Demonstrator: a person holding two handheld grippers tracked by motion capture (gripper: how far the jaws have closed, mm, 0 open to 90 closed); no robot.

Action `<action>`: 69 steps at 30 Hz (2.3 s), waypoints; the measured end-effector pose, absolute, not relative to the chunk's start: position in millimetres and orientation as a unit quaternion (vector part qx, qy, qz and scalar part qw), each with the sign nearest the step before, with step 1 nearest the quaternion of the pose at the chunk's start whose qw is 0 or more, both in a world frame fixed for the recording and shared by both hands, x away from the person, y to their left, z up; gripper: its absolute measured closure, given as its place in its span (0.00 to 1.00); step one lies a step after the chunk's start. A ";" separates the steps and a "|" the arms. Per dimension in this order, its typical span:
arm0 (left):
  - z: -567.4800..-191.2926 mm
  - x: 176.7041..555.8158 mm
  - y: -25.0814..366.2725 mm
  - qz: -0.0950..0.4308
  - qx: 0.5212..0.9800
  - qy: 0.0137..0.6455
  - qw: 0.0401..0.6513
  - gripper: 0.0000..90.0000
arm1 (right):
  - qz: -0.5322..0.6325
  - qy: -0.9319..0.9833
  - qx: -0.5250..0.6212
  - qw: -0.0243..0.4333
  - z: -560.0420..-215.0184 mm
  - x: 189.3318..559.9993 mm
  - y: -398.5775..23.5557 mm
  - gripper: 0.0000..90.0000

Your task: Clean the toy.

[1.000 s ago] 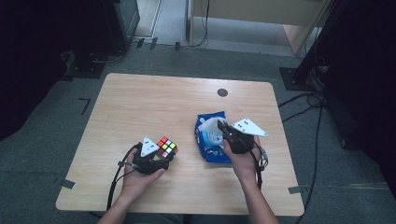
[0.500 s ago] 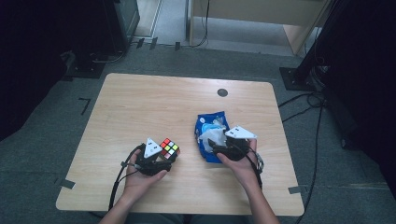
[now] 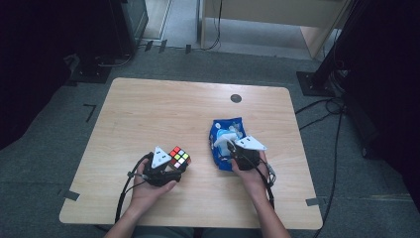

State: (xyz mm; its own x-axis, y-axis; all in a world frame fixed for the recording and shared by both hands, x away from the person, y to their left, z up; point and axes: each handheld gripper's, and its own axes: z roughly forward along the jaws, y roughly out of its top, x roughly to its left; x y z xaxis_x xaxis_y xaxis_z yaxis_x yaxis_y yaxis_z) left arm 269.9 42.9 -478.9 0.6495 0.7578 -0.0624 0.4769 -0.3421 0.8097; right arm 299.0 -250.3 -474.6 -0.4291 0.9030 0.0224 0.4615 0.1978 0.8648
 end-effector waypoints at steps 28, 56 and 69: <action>-465.7 248.1 23.7 0.197 0.819 0.304 0.445 0.38 | 0.523 0.766 0.322 0.188 -435.9 246.4 -169.9 0.99; -450.4 261.8 63.5 0.206 0.783 0.343 0.476 0.38 | 0.494 0.750 0.400 0.181 -460.8 259.4 -192.7 0.98; -443.8 265.3 75.0 0.187 0.769 0.359 0.496 0.38 | 0.535 0.771 0.321 0.127 -479.8 256.3 -174.5 0.43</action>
State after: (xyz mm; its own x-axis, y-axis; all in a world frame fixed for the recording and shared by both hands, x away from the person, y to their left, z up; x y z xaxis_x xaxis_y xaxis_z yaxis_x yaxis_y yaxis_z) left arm 265.3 75.0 -443.8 0.6727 0.7368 -0.0677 0.3655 -0.2513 0.8962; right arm 256.3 -174.5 -479.8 -0.7616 0.6309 0.1480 0.3601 0.2222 0.9061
